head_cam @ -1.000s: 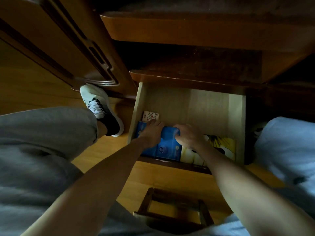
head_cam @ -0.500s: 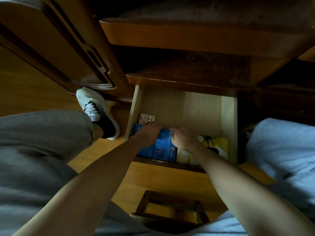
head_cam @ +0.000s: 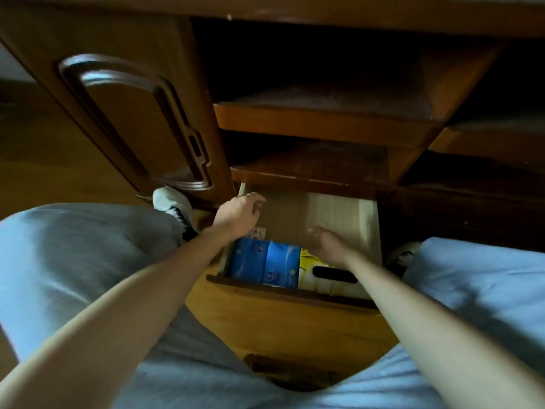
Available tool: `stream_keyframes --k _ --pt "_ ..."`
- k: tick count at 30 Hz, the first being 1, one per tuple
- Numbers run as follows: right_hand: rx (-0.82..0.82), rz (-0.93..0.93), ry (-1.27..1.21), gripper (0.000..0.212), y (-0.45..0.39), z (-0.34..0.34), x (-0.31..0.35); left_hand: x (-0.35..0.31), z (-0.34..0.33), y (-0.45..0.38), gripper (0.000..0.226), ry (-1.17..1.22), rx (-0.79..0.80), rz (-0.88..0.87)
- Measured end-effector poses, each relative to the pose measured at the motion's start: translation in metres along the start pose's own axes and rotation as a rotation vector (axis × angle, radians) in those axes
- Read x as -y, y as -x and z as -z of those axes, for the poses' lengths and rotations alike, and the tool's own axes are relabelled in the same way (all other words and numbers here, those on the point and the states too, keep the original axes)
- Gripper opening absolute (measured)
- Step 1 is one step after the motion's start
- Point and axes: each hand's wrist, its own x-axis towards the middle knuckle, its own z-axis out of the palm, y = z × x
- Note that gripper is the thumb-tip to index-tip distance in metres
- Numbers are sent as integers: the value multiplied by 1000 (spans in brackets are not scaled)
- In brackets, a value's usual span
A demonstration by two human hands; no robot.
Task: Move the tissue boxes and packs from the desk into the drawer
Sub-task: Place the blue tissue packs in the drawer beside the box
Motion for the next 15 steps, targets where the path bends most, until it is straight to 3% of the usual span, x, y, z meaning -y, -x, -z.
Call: stream_keyframes --k 4,7,12,15 --pt "-115 128 -54 37 35 73 33 -47 78 4 35 -50 -140 -188" --pt "-311 302 -92 23 69 138 65 -86 137 6 31 -99 -357 -357" --pt "-801 534 -17 25 121 250 115 -148 231 -17 25 -109 -710 -544" --pt "-997 549 35 25 130 307 134 -179 272 -53 22 -114 -727 -502"
